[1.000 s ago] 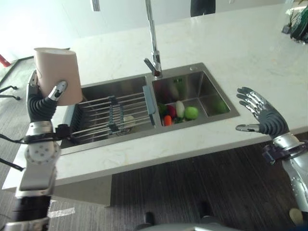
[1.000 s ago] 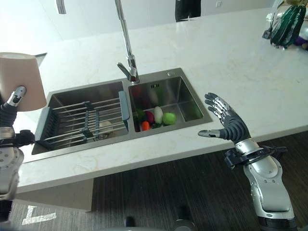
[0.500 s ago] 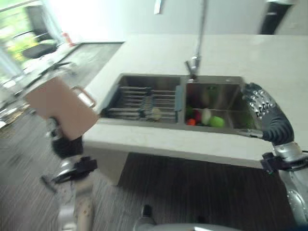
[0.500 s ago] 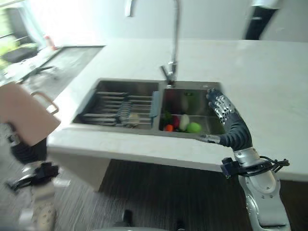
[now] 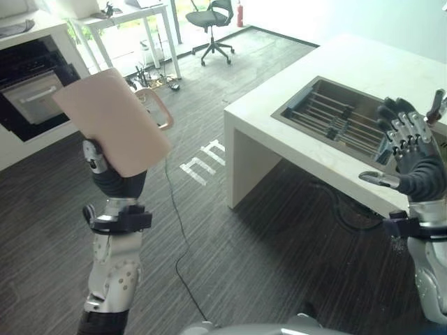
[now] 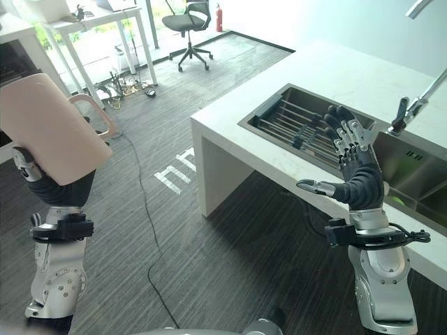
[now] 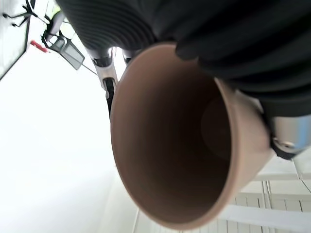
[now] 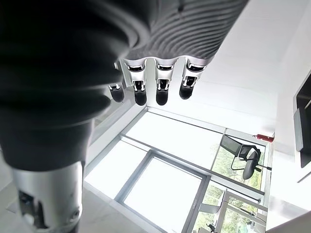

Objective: Place the dishes in the dishwasher.

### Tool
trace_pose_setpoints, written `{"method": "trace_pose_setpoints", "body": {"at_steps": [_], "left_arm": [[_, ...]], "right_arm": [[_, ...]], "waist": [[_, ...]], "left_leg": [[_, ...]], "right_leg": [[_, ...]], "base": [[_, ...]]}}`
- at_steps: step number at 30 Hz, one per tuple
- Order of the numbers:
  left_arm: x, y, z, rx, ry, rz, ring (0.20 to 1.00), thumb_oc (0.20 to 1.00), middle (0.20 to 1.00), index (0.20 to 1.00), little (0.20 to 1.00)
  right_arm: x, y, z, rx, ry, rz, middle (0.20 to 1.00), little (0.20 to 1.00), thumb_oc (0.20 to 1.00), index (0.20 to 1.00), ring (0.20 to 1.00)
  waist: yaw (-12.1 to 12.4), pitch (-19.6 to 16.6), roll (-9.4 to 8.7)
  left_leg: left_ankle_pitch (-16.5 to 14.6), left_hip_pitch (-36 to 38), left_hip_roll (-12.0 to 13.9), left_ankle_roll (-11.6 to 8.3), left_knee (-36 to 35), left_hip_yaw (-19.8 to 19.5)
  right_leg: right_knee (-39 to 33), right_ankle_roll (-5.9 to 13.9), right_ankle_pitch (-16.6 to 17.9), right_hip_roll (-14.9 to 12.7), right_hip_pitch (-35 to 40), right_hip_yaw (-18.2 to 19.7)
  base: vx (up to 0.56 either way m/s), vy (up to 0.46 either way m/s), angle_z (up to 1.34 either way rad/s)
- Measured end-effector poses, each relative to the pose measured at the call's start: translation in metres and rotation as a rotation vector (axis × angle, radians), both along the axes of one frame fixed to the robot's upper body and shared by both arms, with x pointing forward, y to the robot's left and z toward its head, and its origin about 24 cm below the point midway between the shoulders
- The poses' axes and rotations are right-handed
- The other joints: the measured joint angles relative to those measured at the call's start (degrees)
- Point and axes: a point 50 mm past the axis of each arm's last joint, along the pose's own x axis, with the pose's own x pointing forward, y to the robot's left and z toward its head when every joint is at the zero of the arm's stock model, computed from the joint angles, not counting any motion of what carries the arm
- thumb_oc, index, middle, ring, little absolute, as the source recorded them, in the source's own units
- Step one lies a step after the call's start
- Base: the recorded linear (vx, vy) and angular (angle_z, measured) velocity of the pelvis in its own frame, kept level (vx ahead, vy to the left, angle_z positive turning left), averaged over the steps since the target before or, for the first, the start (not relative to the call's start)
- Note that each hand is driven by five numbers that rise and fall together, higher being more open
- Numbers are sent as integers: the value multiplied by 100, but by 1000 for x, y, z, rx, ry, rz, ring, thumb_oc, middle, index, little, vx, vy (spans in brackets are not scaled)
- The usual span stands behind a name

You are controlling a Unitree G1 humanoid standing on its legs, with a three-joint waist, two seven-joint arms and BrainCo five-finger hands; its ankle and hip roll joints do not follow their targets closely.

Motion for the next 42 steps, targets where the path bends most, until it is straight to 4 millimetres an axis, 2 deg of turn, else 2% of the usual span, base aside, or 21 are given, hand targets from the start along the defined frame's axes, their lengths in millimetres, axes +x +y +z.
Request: {"method": "trace_pose_setpoints", "body": {"at_steps": [1,2,3,4,6,7,8,10,13,14,15,16,17,19,22,27,29,31,34,38,42], "left_arm": [[0,-1,-1,8,9,-3,200,200,200,200,200],[1,-2,0,2,4,-6,200,200,200,200,200],[5,-8,3,-19,-24,-34,200,200,200,200,200],[10,-15,13,4,-72,-83,200,200,200,200,200],[16,-18,22,44,-106,-119,200,200,200,200,200],[14,-18,15,32,-83,-117,200,200,200,200,200],[7,-18,1,-10,-30,-105,200,200,200,200,200],[1,-12,-5,25,5,-93,200,200,200,200,200],[0,-13,-7,32,7,-109,200,200,200,200,200],[0,-14,-7,33,1,-114,200,200,200,200,200],[3,-17,-8,27,4,-135,200,200,200,200,200],[7,-21,-4,35,-10,-164,200,200,200,200,200],[8,-24,3,53,-41,-184,200,200,200,200,200],[1,-25,9,54,-75,-189,200,200,200,200,200],[-3,-18,12,31,-95,-162,200,200,200,200,200],[1,-24,17,19,-114,-178,200,200,200,200,200],[3,-25,21,27,-135,-182,200,200,200,200,200],[4,-26,22,61,-133,-177,200,200,200,200,200],[-1,-15,16,80,-102,-138,200,200,200,200,200],[-4,-13,14,91,-101,-138,200,200,200,200,200],[-3,-20,10,66,-89,-164,200,200,200,200,200]], "right_arm": [[-1,2,-5,10,24,8,1000,1000,1000,1000,1000],[-1,4,-8,1,44,22,1000,1000,1000,1000,1000],[-3,1,-10,-16,57,2,1000,1000,1000,1000,1000],[-6,-3,-12,-38,81,-13,1000,1000,1000,1000,1000],[-6,-14,-4,-90,65,-49,1000,1000,1000,1000,1000],[-5,-17,2,-116,50,-53,1000,1000,1000,1000,1000],[-3,-19,2,-109,59,-45,1000,1000,1000,1000,1000],[-2,-18,-5,-95,90,-36,1000,1000,1000,1000,1000],[-3,-21,-1,-76,72,-34,1000,1000,1000,1000,1000],[-2,-21,-1,-71,72,-32,1000,1000,1000,1000,1000],[-2,-21,-1,-73,76,-43,1000,1000,1000,1000,1000],[-2,-22,1,-82,79,-55,1000,1000,1000,1000,1000],[0,-21,2,-84,81,-56,1000,1000,1000,1000,1000],[3,-22,13,-105,46,-52,1000,1000,1000,1000,1000],[3,-25,20,-118,17,-62,1000,1000,1000,1000,1000],[-4,-24,0,-27,66,-77,1000,1000,1000,1000,1000],[-4,-20,-5,14,73,-69,1000,1000,1000,1000,1000],[-3,-15,-8,12,88,-45,1000,1000,1000,1000,1000],[-4,-15,-10,-1,102,-38,1000,1000,1000,1000,1000],[-3,-13,-13,-18,140,21,1000,1000,1000,1000,1000],[1,-9,-19,-41,187,52,1000,1000,1000,1000,1000]], "waist": [[-88,72,150],[-80,109,348],[-236,171,625],[-489,157,720],[-501,100,447],[-371,92,440],[-319,65,538],[-133,-6,289],[-88,-26,205],[-59,-21,199],[-172,-5,113],[-367,25,81],[-286,23,46],[-111,16,136],[-254,-6,555],[-477,-79,156],[-518,-90,205],[-540,-108,390],[-481,-146,364],[-390,-308,137],[-395,-329,270]], "left_leg": [[81,-22,-18,195,6,-163],[118,-5,16,300,-133,-512],[227,-108,194,416,-197,-1109],[542,-202,265,370,-403,-1763],[880,-108,-13,238,-746,-2225],[905,-78,-163,211,-744,-2298],[950,-37,-177,127,-831,-2449],[1038,42,-231,-13,-1075,-2406],[1164,67,-231,-204,-1221,-2436],[1249,51,-264,-336,-1220,-2371],[1342,-20,-363,-901,-1201,-1907],[1039,-296,-133,-800,-777,-901],[846,-585,429,-609,-234,-244],[861,-467,1075,-631,-488,-511],[1105,137,1296,-702,-1346,-906],[1146,-30,435,-271,-1310,-854],[1170,-108,273,-74,-1308,-974],[1263,-101,263,39,-1306,-1086],[1270,-31,314,138,-1308,-995],[1245,-26,252,81,-1306,-845],[1246,45,497,-94,-1308,-847]], "right_leg": [[210,-213,229,-23,-82,320],[462,139,-426,263,-217,769],[526,-11,-1601,1162,-109,1703],[559,71,-2186,2085,4,2686],[809,-86,-2596,2865,179,3190],[822,-334,-2693,2869,293,3090],[705,-331,-2700,2814,387,3034],[-123,-442,-2623,2620,765,2771],[-828,-624,-2320,2566,1142,2548],[-879,-641,-2306,2536,1211,2419],[-884,-687,-2270,2351,1259,2112],[-883,-722,-2279,2284,1332,1693],[-883,-789,-2335,2279,1282,1555],[-882,-718,-2299,2259,1258,1670],[-882,-371,-2238,2241,1179,1829],[-863,46,-2093,1377,1023,1771],[-569,136,-2035,1254,860,1768],[216,144,-2026,1246,447,1807],[486,316,-2083,1380,230,1847],[-926,55,-1863,1740,747,1773],[-895,-49,-1902,1996,806,1793]], "base": [[-148,268,77],[-119,231,99],[-64,169,187],[-30,112,257],[-22,58,201],[25,-74,102],[39,-124,60],[4,-130,20],[-45,-88,37],[-89,17,83],[-84,81,140],[-86,154,169],[-38,238,115],[9,312,7],[13,297,-28],[7,436,5],[11,365,27],[16,221,19],[53,89,-6],[48,-89,-17],[76,-213,-4]]}}
